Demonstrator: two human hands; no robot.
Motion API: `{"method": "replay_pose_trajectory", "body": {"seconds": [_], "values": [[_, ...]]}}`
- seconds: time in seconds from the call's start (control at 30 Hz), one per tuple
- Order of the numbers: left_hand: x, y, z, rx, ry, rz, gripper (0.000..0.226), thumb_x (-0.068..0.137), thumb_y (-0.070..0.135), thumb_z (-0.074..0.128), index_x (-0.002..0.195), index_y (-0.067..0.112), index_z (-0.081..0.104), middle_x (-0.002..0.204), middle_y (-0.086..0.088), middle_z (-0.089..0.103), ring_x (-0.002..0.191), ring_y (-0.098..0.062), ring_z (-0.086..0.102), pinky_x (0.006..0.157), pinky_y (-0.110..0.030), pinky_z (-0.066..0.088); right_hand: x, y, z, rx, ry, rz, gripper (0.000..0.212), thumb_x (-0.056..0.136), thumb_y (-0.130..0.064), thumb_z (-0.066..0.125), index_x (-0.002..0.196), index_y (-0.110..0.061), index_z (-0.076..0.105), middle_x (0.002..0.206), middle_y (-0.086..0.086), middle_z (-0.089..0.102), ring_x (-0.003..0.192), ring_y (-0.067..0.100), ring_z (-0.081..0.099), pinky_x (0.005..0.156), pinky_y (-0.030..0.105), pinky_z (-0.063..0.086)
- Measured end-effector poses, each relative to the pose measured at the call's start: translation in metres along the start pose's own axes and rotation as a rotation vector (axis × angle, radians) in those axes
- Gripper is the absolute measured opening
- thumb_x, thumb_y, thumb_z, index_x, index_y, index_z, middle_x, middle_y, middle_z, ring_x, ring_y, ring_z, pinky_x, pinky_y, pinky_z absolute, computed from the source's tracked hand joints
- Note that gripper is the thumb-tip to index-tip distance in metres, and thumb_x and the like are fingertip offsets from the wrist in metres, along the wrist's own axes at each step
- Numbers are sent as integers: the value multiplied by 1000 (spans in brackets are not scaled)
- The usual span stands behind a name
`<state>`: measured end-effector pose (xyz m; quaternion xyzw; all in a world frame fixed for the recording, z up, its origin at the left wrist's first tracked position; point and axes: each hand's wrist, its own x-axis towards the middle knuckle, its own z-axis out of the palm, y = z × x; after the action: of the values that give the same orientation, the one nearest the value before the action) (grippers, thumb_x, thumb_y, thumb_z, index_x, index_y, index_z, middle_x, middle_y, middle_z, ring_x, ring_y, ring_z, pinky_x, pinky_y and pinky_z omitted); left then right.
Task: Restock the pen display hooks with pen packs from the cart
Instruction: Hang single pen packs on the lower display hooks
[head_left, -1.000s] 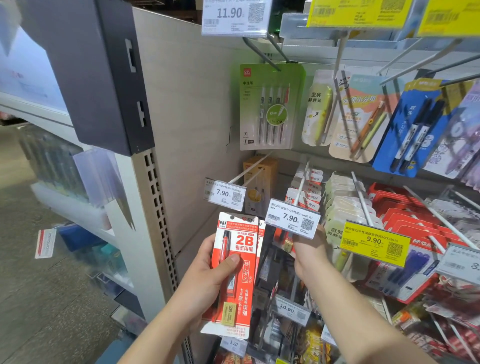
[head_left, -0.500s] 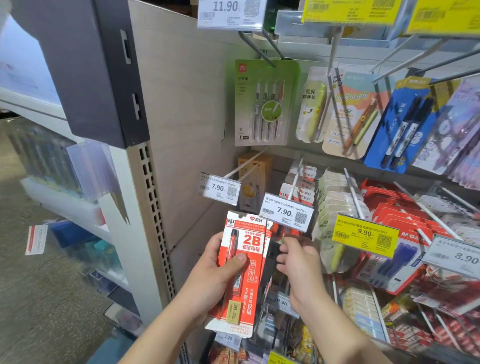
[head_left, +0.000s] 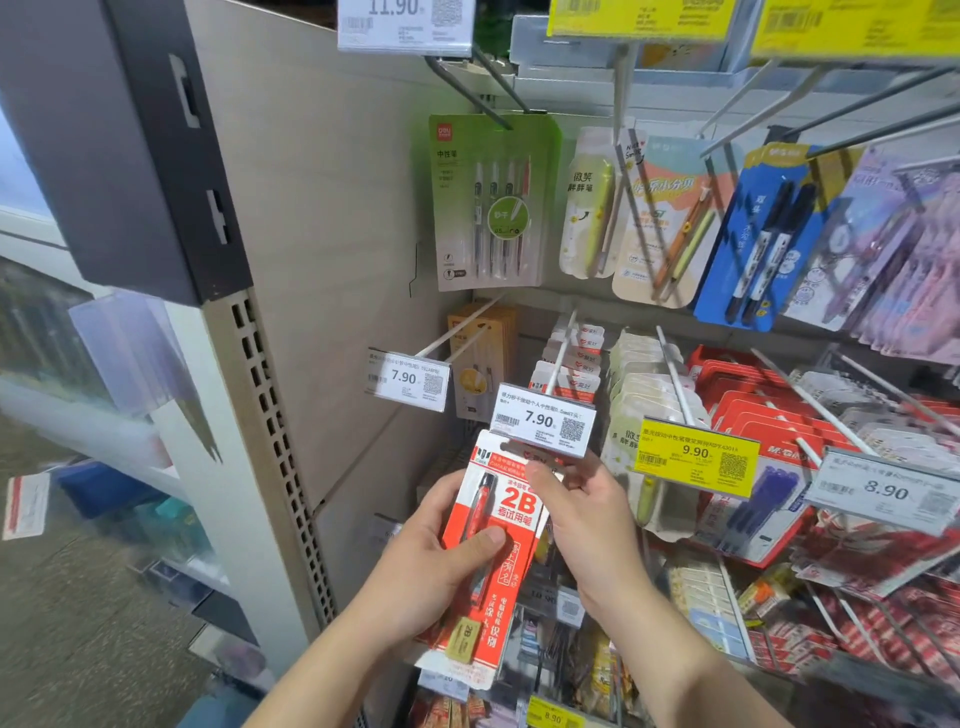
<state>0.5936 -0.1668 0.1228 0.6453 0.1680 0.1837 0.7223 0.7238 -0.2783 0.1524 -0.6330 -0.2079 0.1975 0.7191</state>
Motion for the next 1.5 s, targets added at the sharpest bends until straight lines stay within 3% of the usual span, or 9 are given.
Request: {"method": "replay_pose_trajectory", "body": {"seconds": [0.17,0.33,0.57,0.67,0.8,0.93,1.13,1.33,1.5], "values": [[2,-1,-5,9,-61,-30,58,78,42,86,128,47,59,119,-9,75,105,-36,74,94,-52,57,2,-3,-2,24,-44,53,25,93,-9,73,116,-19,70,101,0,80,89,21,78,79,39,60],[2,-7,-4,-43,-70,-52,52,84,24,81,131,33,61,119,-16,73,99,-36,73,91,-50,59,7,-5,-7,99,47,92,20,91,-6,72,111,-10,69,91,15,78,75,25,75,69,37,57],[0,-5,-5,31,-89,-72,46,92,29,72,135,33,57,119,-9,75,102,-37,74,89,-44,60,8,-4,-13,120,11,116,20,90,-9,74,110,-9,72,90,14,79,76,28,75,79,46,57],[-1,-4,-5,-6,-4,-72,42,91,36,68,131,34,58,118,-7,76,101,-36,75,90,-49,60,11,-1,-19,247,83,152,30,85,-16,81,107,1,69,85,12,78,72,26,75,73,39,56],[3,-5,-12,-41,231,-46,43,94,13,74,126,39,60,111,-3,77,92,-33,78,81,-50,62,14,0,-26,358,96,161,54,79,-20,87,123,3,66,104,20,77,90,38,76,91,52,55],[4,0,-17,-12,353,-18,52,96,2,69,129,40,58,106,2,79,87,-28,78,77,-46,62,16,-1,-28,328,108,138,35,84,-14,82,115,-1,72,100,20,77,79,34,76,81,48,60],[4,6,-15,-1,421,-19,51,98,7,68,126,49,57,113,3,76,85,-26,79,79,-50,63,17,2,-17,154,23,74,23,87,-11,79,106,-24,78,110,9,78,108,35,72,105,60,50],[1,10,-15,-18,445,-26,50,98,8,67,126,48,56,109,4,77,85,-24,79,81,-52,62,20,-13,2,43,-7,31,69,60,-51,91,120,-25,69,110,-6,79,108,19,73,104,54,52],[0,11,-15,-37,418,-39,49,99,8,66,128,47,56,111,0,77,86,-27,79,79,-52,62,26,-16,6,3,14,-10,37,83,-19,84,117,-17,71,102,-10,79,99,6,74,94,39,58]]}}
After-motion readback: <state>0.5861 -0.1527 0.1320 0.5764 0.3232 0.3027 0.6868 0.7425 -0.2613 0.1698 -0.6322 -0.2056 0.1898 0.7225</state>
